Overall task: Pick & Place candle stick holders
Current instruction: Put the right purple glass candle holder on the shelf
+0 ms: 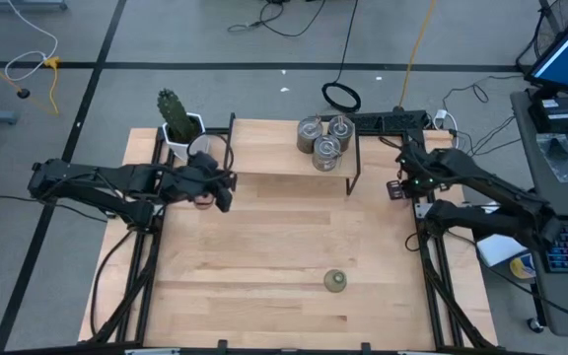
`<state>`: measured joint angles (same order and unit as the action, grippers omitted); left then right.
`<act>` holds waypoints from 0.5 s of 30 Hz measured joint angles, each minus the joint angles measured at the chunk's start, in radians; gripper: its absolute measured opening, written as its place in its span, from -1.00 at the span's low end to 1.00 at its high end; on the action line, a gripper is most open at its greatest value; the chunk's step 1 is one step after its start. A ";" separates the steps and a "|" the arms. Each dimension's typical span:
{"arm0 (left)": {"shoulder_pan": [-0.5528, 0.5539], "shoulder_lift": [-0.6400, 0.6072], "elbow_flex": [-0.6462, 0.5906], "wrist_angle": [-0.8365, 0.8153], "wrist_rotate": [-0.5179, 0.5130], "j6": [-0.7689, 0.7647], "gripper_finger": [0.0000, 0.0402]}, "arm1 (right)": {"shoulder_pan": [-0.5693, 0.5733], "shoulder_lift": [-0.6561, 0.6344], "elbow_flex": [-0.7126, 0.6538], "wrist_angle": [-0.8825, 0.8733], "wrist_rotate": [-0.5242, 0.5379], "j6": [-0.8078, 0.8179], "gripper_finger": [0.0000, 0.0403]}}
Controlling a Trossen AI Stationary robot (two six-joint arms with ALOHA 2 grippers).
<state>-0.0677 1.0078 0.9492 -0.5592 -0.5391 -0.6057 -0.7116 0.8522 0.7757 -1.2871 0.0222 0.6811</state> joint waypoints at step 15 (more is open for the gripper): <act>-0.001 0.128 0.000 0.331 0.160 0.272 -0.39 | 0.049 -0.040 0.003 0.111 -0.268 0.007 -0.91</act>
<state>-0.0689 1.1355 0.9493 -0.2282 -0.3786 -0.3335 -0.6623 0.8124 0.7788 -1.1756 -0.2459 0.6880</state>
